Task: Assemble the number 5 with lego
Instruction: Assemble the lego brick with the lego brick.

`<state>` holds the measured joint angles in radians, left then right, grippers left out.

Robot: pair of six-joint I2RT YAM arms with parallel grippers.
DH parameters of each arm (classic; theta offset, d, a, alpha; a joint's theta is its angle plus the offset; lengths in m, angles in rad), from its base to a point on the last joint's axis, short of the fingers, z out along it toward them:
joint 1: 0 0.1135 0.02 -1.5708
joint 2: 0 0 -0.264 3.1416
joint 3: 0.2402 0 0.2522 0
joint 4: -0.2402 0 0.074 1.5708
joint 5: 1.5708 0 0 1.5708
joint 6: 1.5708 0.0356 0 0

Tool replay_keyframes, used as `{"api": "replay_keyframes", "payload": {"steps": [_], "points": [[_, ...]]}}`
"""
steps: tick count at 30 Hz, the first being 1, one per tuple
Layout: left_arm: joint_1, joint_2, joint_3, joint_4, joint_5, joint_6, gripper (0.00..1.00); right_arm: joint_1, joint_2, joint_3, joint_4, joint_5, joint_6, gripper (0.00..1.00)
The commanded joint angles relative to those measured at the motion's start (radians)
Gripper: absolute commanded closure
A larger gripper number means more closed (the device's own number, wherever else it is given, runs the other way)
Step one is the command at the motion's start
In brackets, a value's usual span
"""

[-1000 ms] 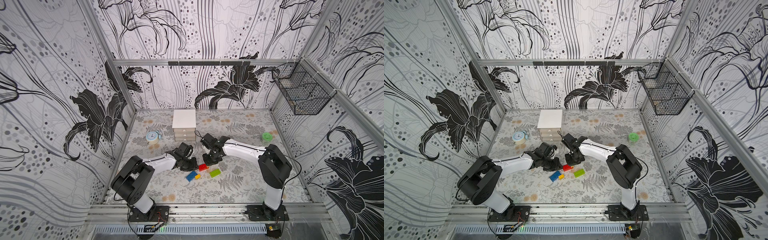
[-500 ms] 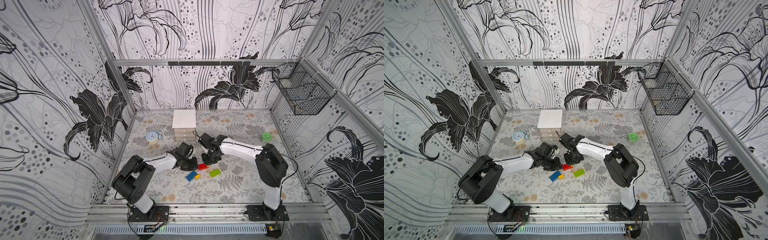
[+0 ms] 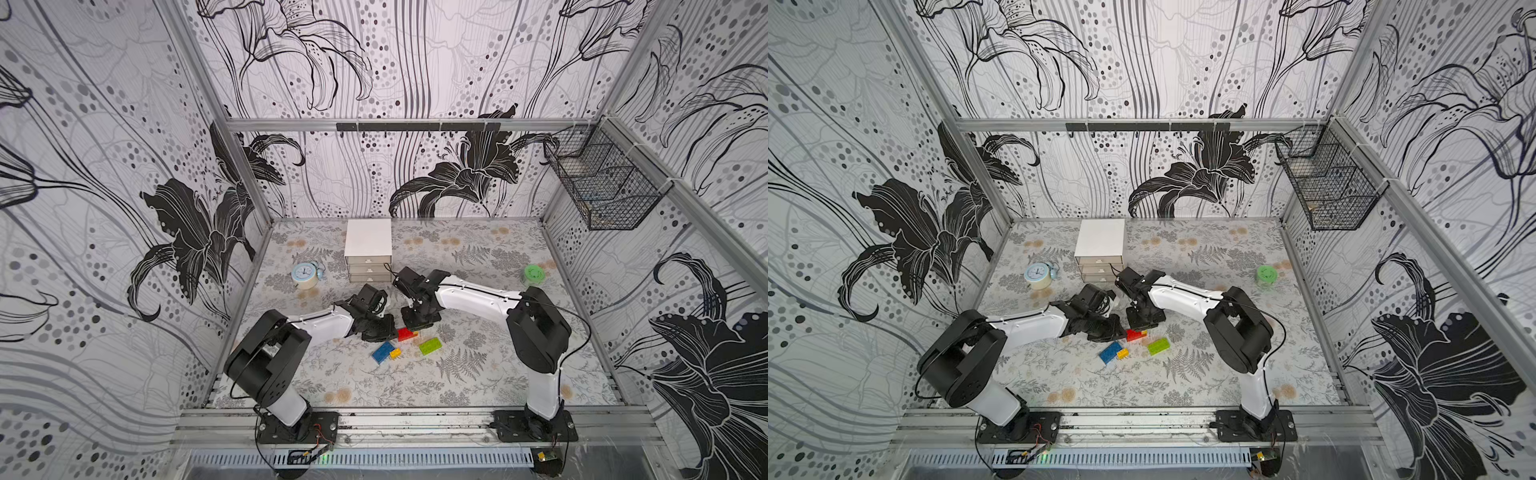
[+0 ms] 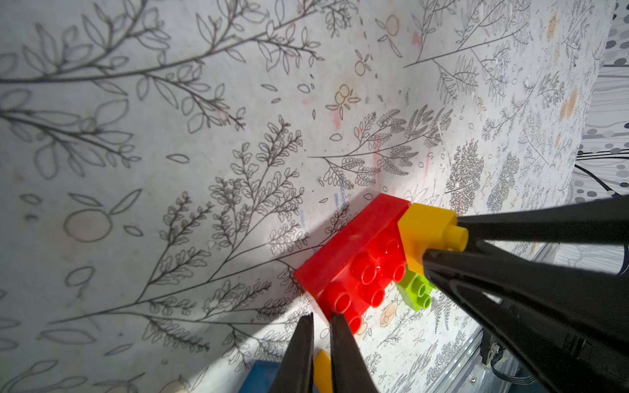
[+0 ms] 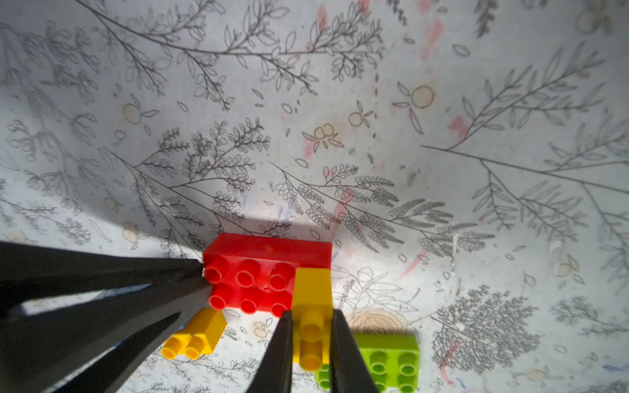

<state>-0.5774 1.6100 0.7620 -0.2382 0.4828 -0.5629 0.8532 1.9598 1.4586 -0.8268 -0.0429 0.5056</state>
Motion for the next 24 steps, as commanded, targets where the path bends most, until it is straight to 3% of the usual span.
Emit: {"api": "replay_keyframes", "payload": {"steps": [1, 12, 19, 24], "points": [[-0.005, 0.015, 0.022, 0.039, 0.004, 0.015, 0.85, 0.020, 0.073, 0.000, -0.077, 0.057, 0.016, 0.85], [-0.004, -0.007, 0.023, 0.036, -0.014, 0.003, 0.84, 0.019, 0.095, -0.036, -0.065, 0.085, 0.092, 0.88], [-0.001, -0.045, 0.049, 0.001, -0.044, 0.003, 0.68, -0.054, 0.036, -0.021, -0.083, 0.148, 0.108, 0.88], [0.000, -0.077, 0.049, -0.002, -0.067, -0.003, 0.64, -0.080, 0.029, -0.002, -0.095, 0.173, 0.102, 0.88]]}}
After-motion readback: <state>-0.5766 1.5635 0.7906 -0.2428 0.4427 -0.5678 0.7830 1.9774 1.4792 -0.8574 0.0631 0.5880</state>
